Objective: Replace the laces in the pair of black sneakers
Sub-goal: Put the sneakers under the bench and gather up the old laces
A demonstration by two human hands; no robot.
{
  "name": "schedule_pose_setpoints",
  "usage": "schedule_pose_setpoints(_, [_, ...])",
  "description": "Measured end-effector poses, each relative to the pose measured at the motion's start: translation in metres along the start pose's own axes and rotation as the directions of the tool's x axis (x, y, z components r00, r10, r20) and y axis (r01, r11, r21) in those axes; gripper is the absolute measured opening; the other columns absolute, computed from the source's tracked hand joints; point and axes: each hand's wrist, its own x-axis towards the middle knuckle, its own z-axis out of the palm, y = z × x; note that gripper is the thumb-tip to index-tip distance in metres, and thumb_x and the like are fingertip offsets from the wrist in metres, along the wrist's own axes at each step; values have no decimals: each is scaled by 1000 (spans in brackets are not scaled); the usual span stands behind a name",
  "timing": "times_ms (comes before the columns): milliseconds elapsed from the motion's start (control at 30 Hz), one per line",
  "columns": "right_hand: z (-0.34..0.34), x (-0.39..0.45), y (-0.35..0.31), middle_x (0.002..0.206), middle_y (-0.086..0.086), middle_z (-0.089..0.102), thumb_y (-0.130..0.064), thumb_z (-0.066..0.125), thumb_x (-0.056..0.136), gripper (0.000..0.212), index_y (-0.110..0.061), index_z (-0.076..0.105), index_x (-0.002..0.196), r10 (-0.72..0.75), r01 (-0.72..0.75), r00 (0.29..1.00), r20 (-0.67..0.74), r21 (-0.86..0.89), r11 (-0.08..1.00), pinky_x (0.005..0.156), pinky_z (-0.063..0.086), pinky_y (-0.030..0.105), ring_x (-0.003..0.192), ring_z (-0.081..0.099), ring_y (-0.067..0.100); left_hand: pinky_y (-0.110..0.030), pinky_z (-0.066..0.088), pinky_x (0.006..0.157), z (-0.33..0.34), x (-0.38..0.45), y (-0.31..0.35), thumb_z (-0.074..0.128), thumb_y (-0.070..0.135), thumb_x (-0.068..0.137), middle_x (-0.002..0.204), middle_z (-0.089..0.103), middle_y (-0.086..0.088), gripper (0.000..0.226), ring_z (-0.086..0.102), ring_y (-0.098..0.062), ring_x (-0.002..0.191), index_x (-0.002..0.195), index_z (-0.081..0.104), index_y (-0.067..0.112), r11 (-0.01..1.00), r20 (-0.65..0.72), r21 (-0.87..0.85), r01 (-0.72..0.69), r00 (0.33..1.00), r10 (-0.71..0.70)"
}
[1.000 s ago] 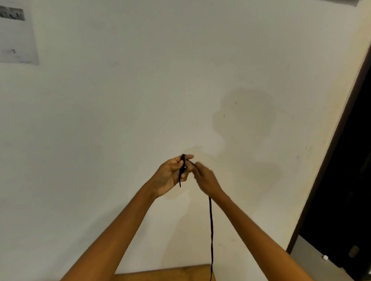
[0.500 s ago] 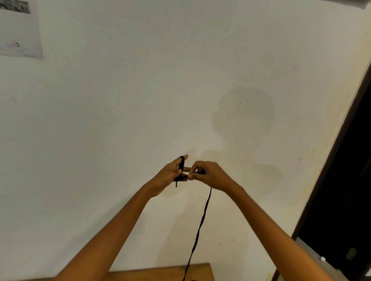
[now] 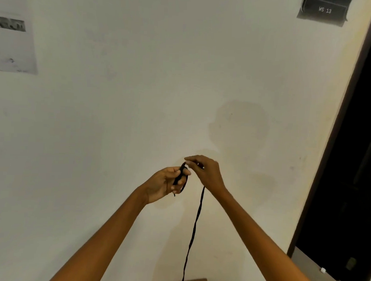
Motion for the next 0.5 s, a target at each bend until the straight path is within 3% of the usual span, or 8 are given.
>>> schedule_pose_setpoints(67, [9, -7, 2, 78, -4, 67, -19, 53, 96, 21, -10, 72, 100, 173, -176, 984, 37, 92, 980, 63, 40, 10, 66, 57, -5, -23, 43, 53, 5, 4, 5, 36, 15, 93, 77, 63, -5, 28, 52, -13, 55, 101, 61, 4, 991, -60, -88, -96, 994, 91])
schedule_pose_setpoints(133, [21, -18, 8, 66, -6, 57, -22, 45, 99, 28, -7, 69, 103, 264, -273, 945, 194, 18, 962, 56, 35, 16, 57, 48, 3, -27, 54, 63, 2, 11, 4, 33, 12, 96, 100, 69, -10, 31, 66, -20, 80, 106, 60, 2, 968, -165, -183, -172, 976, 142])
schedule_pose_setpoints(200, [30, -29, 15, 63, -7, 50, -26, 43, 101, 31, -10, 68, 107, 259, -252, 922, 286, -60, 966, 55, 33, 16, 57, 45, 7, -34, 58, 76, -5, 18, -3, 30, 11, 100, 121, 62, -13, 32, 59, -27, 112, 112, 58, 2, 968, -262, -175, -182, 956, 133])
schedule_pose_setpoints(267, [34, -36, 17, 65, -8, 49, -29, 43, 100, 30, -14, 69, 107, 256, -234, 899, 355, -103, 967, 58, 34, 20, 60, 45, 7, -36, 57, 80, -12, 20, -13, 33, 12, 101, 127, 57, -12, 30, 48, -29, 126, 117, 56, 1, 984, -330, -107, -145, 939, 102])
schedule_pose_setpoints(400, [23, -31, 5, 71, -3, 55, -38, 53, 95, 23, -18, 63, 90, 180, -76, 859, 478, -229, 970, 62, 35, 28, 63, 48, 12, -24, 56, 80, -19, 14, -26, 40, 15, 99, 132, 55, -8, 33, 48, -22, 127, 127, 52, 3, 999, -385, 39, -39, 922, 51])
schedule_pose_setpoints(500, [4, -13, -15, 75, -2, 64, -36, 60, 91, 21, -17, 66, 85, 85, -58, 909, 407, -77, 995, 63, 40, 22, 66, 54, 9, -29, 56, 81, -13, 5, -31, 40, 19, 99, 127, 59, -8, 32, 59, -21, 115, 126, 54, 9, 993, -330, 118, -5, 943, 44])
